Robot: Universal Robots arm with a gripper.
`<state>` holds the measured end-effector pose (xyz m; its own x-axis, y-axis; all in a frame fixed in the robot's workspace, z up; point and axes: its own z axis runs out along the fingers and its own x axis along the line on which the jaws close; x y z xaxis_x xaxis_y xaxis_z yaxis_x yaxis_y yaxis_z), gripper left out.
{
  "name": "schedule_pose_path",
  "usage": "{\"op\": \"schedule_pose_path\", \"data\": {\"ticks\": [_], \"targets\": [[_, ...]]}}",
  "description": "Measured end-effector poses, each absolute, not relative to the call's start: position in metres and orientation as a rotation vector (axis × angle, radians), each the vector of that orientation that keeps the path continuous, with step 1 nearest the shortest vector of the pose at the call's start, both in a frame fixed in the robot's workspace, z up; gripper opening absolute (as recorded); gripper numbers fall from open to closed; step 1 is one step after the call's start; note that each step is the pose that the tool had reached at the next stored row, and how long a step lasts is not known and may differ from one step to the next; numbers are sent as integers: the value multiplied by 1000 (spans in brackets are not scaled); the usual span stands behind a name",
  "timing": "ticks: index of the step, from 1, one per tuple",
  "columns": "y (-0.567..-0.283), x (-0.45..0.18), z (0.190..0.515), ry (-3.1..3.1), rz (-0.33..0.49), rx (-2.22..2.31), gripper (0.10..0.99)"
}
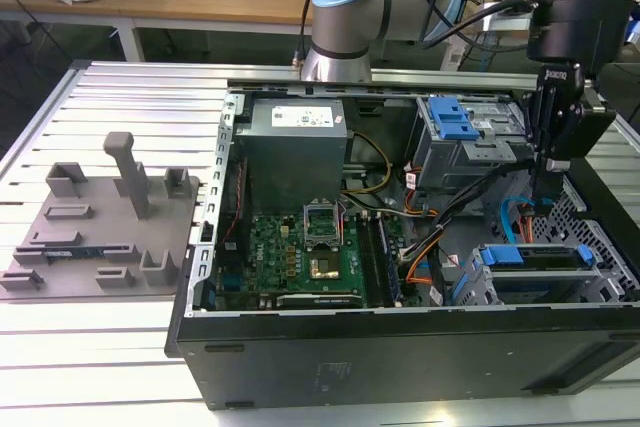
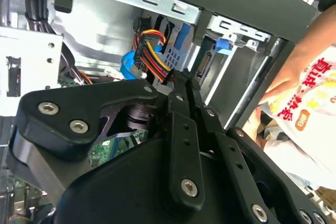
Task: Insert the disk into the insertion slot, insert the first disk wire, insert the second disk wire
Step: 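Insert the first disk wire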
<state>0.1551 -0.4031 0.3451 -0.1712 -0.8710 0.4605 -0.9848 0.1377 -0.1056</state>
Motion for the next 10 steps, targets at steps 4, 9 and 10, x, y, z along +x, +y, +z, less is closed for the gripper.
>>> {"op": "schedule_pose_path", "data": {"ticks": [4, 9, 10], "targets": [[-409, 156, 346, -2155, 517, 1826, 165], [-419, 158, 348, -2216, 396, 1881, 165], [-420, 158, 348, -2210, 387, 1881, 165]]}}
